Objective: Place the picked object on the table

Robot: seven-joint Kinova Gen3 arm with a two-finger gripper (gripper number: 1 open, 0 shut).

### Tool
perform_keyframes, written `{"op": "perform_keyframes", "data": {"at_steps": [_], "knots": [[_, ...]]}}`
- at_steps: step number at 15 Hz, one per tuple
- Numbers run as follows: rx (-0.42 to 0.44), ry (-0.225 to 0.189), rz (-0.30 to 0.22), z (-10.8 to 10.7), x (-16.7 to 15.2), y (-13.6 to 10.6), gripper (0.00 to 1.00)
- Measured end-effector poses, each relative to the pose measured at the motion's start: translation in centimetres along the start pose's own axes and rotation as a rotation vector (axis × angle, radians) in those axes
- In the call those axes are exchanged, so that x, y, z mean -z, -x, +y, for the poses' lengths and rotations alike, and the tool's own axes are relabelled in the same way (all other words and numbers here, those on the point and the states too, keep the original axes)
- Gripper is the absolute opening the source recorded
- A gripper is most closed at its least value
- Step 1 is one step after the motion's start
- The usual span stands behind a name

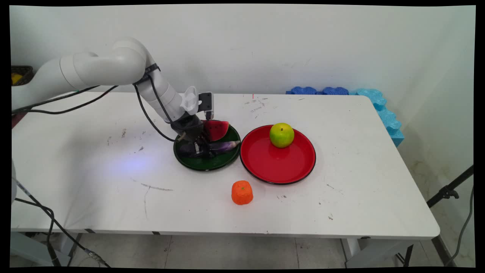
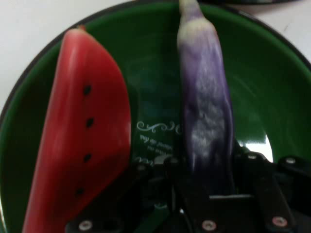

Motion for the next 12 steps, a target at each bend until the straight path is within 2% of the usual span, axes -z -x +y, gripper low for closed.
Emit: {"op": "perform_keyframes", "data": {"at_steps": [3,6,9,12], "knots": [[-0.01,0.004,0.004,0.1,0.0,-0.2,0.0],[-0.014,-0.003,0.023,0.2,1.2,-1.2,0.0],[-0.01,-0.01,0.062,1.3,4.7,-3.1,0.0],[0.0,0.005,0.105,3.6,8.4,-5.1,0.0]]}}
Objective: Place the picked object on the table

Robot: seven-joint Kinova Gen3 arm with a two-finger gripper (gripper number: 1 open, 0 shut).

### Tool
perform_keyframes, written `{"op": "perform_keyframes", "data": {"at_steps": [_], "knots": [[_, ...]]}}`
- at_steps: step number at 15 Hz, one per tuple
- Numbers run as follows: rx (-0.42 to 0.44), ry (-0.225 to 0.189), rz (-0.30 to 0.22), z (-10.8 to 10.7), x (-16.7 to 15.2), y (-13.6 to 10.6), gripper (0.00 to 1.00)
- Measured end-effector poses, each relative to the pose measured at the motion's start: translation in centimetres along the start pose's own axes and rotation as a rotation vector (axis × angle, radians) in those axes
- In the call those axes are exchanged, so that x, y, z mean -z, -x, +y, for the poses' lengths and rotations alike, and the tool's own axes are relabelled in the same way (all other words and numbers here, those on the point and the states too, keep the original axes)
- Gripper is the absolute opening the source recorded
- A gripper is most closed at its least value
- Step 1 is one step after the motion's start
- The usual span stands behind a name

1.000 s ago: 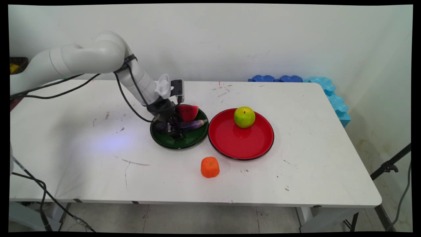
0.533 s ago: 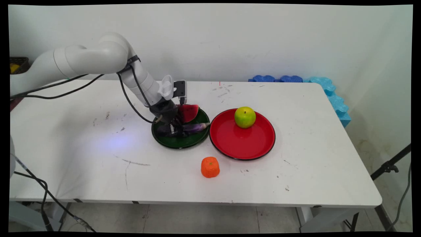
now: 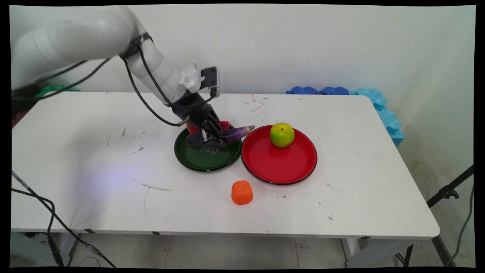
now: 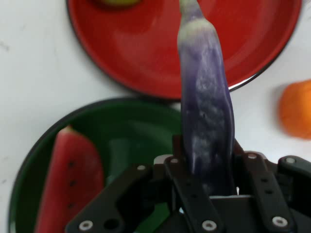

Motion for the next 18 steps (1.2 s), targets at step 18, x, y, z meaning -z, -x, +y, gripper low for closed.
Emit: {"op": "perform_keyframes", "data": {"at_steps": [18], "knots": [[0.053,0.101,0.021,14.9,-3.7,-0.9,0.0]]}}
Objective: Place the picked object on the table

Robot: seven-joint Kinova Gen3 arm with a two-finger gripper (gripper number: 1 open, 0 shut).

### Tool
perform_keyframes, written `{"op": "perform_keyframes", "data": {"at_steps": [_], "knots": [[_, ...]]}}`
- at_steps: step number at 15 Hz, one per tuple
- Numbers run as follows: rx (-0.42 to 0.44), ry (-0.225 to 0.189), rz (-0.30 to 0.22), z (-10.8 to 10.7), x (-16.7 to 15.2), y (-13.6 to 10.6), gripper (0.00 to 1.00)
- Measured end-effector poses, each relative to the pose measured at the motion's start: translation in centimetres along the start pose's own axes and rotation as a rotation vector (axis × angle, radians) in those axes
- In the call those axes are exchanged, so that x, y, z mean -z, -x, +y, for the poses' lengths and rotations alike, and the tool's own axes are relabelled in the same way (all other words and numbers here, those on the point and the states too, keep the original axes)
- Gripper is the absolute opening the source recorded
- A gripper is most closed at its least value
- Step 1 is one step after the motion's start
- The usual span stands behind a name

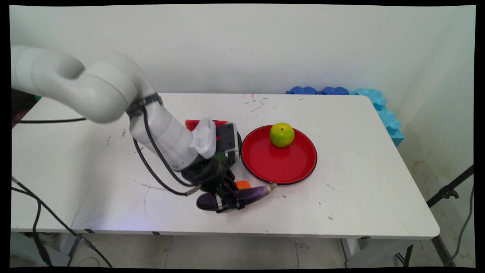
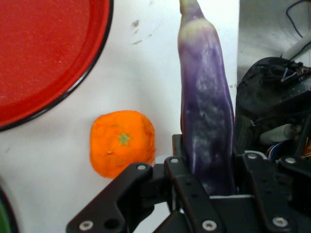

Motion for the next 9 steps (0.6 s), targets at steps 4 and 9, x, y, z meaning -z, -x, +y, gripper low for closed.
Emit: {"op": "perform_keyframes", "data": {"at_steps": [4,9], "knots": [[-0.005,-0.004,0.004,0.4,-2.1,0.6,0.0],[-0.011,-0.009,0.007,0.7,-4.0,1.3,0.0]]}}
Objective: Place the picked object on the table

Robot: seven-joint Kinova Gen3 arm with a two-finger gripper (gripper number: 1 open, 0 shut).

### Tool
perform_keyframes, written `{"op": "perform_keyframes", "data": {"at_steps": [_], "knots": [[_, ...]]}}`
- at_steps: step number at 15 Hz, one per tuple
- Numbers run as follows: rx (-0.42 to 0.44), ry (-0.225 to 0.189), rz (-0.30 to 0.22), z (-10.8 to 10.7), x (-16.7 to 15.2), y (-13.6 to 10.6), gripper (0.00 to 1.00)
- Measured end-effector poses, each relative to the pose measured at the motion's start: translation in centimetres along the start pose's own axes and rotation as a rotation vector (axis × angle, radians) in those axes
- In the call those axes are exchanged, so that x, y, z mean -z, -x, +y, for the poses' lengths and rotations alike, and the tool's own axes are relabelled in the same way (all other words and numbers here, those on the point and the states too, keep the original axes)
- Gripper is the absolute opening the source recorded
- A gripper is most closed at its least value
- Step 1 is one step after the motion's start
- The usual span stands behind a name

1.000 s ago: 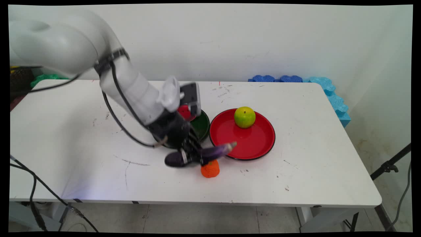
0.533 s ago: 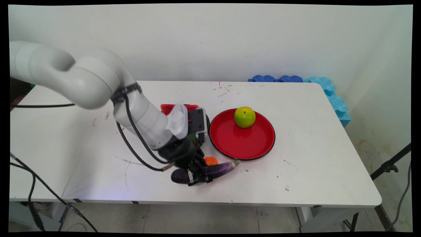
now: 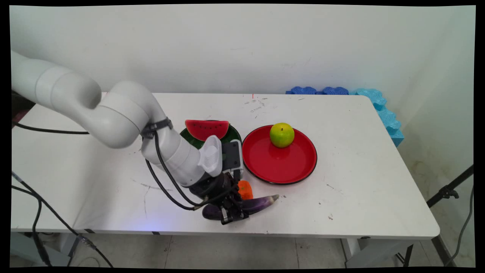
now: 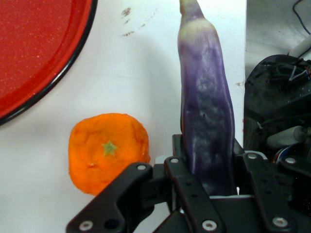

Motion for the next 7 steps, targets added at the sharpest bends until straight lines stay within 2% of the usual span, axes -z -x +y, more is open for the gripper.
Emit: {"op": "perform_keyframes", "data": {"at_steps": [1,2,7], "knots": [[-0.002,-0.001,0.001,0.0,-0.3,0.1,0.0],[-0.003,-0.003,0.003,0.0,-0.5,0.1,1.0],[-0.015,-0.008,0.018,0.1,-1.3,0.2,1.0]]}}
